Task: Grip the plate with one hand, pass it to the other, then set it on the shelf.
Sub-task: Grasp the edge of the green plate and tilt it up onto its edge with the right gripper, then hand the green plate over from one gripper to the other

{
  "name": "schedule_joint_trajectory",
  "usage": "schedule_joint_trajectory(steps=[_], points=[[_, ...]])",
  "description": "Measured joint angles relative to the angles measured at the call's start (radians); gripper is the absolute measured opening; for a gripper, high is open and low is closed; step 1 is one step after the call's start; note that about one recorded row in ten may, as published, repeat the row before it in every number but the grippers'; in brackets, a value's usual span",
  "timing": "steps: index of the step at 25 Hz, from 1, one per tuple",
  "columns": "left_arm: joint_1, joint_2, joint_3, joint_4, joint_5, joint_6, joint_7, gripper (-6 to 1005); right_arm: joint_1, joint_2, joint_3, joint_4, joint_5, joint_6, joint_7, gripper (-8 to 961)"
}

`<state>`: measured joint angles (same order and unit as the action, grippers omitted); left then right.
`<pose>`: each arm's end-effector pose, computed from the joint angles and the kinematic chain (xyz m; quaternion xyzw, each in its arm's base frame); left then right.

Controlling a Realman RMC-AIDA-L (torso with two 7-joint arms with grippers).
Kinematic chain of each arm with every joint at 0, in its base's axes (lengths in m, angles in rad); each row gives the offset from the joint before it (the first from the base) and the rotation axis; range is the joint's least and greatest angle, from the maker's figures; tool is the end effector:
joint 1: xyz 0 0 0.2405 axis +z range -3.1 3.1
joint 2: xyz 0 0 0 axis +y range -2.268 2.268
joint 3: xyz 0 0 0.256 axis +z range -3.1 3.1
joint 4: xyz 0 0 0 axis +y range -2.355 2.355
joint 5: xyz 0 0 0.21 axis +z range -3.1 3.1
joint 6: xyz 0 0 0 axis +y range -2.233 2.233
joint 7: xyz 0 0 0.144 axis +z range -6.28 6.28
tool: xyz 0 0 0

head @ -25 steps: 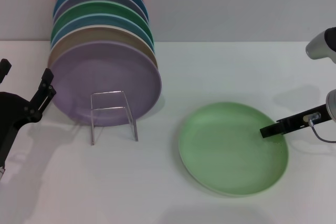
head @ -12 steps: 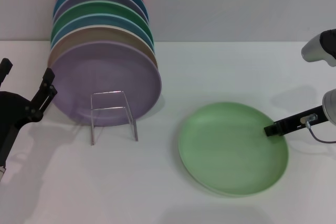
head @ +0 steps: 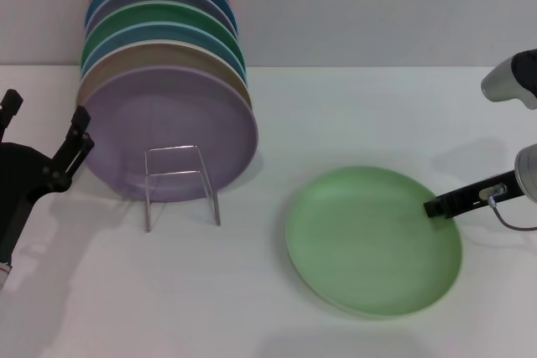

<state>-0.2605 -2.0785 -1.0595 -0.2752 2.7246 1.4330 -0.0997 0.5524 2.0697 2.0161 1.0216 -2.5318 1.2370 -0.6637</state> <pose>-0.3039 0.2799 -0.0106 -0.7077 -0.1139 -0.3741 0.5884 0.2685 0.3758 0.0075 -0.8489 0.4651 -0.0662 0.2422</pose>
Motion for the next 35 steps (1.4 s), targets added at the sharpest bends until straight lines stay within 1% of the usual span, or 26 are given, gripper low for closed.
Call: schedule_joint_trajectory(steps=[6,9,10,11,12,16,17,18,19,20,21,24,25,26,28,29,30,31,33,34,35], points=[[0.002,0.000,0.010,-0.009,0.000,0.000,0.000,859,-0.030,0.003,0.007,0.033,0.068,0.005,-0.036,54],[0.005,0.000,0.010,-0.017,0.000,0.002,0.000,858,-0.074,0.003,0.008,0.086,0.126,-0.005,-0.060,43],[0.007,0.000,0.010,-0.022,0.000,0.001,0.001,858,-0.105,0.004,0.008,0.119,0.176,-0.011,-0.080,33],[0.007,0.000,0.010,-0.022,0.000,0.001,0.001,858,-0.105,0.004,0.008,0.119,0.176,-0.011,-0.080,23],[0.007,0.001,0.010,-0.022,0.000,0.001,0.001,858,-0.130,0.004,0.012,0.137,0.225,-0.015,-0.100,13],[0.007,0.002,0.010,-0.023,-0.001,0.006,0.001,858,-0.155,0.005,0.036,0.148,0.269,-0.017,-0.139,8],[0.007,0.002,0.010,-0.024,-0.001,0.006,0.001,857,-0.175,0.006,0.047,0.150,0.319,-0.017,-0.184,7],[0.007,0.002,0.013,-0.026,-0.001,0.006,0.001,857,-0.175,0.006,0.047,0.150,0.319,-0.017,-0.184,5],[0.009,0.003,0.017,-0.033,-0.001,0.007,0.001,857,-0.189,0.006,0.052,0.150,0.357,-0.017,-0.220,4],[0.018,0.006,0.031,-0.060,-0.001,0.008,0.000,857,-0.219,0.006,0.073,0.152,0.441,-0.017,-0.304,4],[0.018,0.006,0.031,-0.060,-0.001,0.008,0.000,857,-0.219,0.006,0.073,0.152,0.441,-0.017,-0.304,4],[0.028,0.012,0.059,-0.102,0.000,0.012,0.000,858,-0.277,0.008,0.123,0.141,0.630,-0.018,-0.497,5],[0.028,0.018,0.073,-0.133,0.010,0.014,0.001,858,-0.313,0.009,0.150,0.103,0.770,-0.018,-0.646,5],[0.028,0.018,0.073,-0.133,0.010,0.014,0.001,858,-0.313,0.009,0.150,0.103,0.770,-0.018,-0.646,5],[0.029,0.024,0.071,-0.169,0.041,0.008,0.009,859,-0.338,0.009,0.180,0.050,0.876,-0.015,-0.772,4],[0.031,0.031,0.064,-0.200,0.067,-0.011,0.010,858,-0.345,0.009,0.195,0.031,0.906,-0.012,-0.813,4],[0.039,0.059,0.053,-0.283,0.113,-0.071,-0.005,858,-0.348,0.008,0.220,0.009,0.920,-0.009,-0.853,4],[0.039,0.059,0.053,-0.283,0.113,-0.071,-0.005,857,-0.348,0.008,0.220,0.009,0.920,-0.009,-0.853,4],[0.056,0.104,0.054,-0.421,0.152,-0.203,-0.015,856,-0.350,0.009,0.228,0.003,0.920,-0.008,-0.876,4],[0.069,0.126,0.059,-0.514,0.160,-0.305,0.006,855,-0.351,0.009,0.230,0.002,0.920,-0.008,-0.884,4],[0.079,0.144,0.063,-0.598,0.165,-0.402,0.034,854,-0.352,0.009,0.230,0.001,0.920,-0.008,-0.889,4]])
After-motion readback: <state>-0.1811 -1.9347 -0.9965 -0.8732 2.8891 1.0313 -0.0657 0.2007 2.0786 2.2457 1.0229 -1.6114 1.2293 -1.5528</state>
